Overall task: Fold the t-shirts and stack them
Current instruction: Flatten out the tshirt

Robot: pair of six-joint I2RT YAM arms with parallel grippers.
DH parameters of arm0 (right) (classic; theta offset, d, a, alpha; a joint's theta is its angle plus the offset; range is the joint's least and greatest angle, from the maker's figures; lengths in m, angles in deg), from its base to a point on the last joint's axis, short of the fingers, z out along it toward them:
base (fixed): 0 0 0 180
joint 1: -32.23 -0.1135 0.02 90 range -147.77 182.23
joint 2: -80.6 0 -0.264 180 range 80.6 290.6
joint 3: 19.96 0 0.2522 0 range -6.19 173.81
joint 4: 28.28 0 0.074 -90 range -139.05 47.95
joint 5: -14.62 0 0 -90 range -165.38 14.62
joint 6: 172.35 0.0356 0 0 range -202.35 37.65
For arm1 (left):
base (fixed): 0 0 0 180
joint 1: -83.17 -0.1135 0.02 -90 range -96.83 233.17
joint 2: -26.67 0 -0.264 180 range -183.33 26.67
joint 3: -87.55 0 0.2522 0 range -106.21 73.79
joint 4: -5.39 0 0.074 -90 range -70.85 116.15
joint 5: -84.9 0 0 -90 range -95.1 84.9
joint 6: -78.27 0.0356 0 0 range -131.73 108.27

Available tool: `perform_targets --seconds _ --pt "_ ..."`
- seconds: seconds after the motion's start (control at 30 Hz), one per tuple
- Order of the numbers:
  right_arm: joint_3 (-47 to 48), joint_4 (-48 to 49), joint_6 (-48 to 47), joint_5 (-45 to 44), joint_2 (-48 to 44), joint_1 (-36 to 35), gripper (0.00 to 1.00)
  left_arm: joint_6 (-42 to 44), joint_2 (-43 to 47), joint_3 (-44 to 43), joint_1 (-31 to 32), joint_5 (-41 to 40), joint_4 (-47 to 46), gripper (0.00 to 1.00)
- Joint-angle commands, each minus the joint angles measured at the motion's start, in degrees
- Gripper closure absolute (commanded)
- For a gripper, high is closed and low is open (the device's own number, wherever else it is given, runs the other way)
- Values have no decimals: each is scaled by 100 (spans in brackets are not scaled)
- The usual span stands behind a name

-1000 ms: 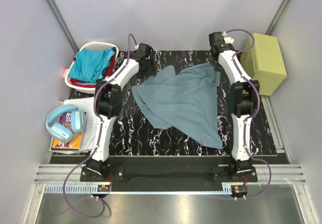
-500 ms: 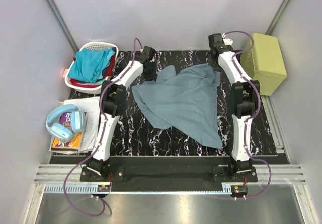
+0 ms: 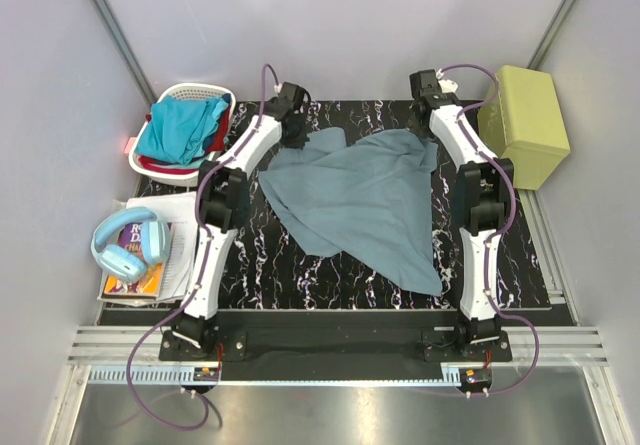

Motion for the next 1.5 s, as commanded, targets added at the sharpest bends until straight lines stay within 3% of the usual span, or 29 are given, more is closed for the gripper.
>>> perform_targets --seconds 0.0,0.33,0.77,0.87,0.97,1.0,1.1,1.13,1.2,1.23,1.33,1.47 --pt "10 194 -86 -56 -538 -68 100 203 746 -633 -260 -558 -146 100" --pt "-69 264 -156 -135 -802 -94 100 317 1231 -941 -576 -805 -199 100" --pt "677 255 -103 76 50 -33 100 -78 9 -660 -1087 320 -638 97" --pt "933 220 -68 172 358 20 100 -105 -140 -695 -1122 583 -700 93" --pt "1143 202 -77 392 621 90 100 -105 -176 -669 -1183 706 -727 68" --pt "1214 203 -94 427 648 116 93 -105 -150 -652 -1192 715 -718 59" --pt "1249 255 -156 542 622 117 72 -87 69 -652 -1192 698 -718 50" --pt "1267 281 -156 542 544 117 57 -122 140 -651 -1192 681 -718 31" --pt "1276 290 -191 559 455 117 45 -131 456 -634 -1166 689 -718 12" --pt "1267 299 -191 568 324 117 35 -114 596 -608 -1140 663 -709 1" --pt "1083 273 -226 507 -35 82 21 -61 1132 -406 -1026 637 -683 1" --pt "514 203 -279 366 -590 -129 20 -43 1818 50 -710 531 -499 1"
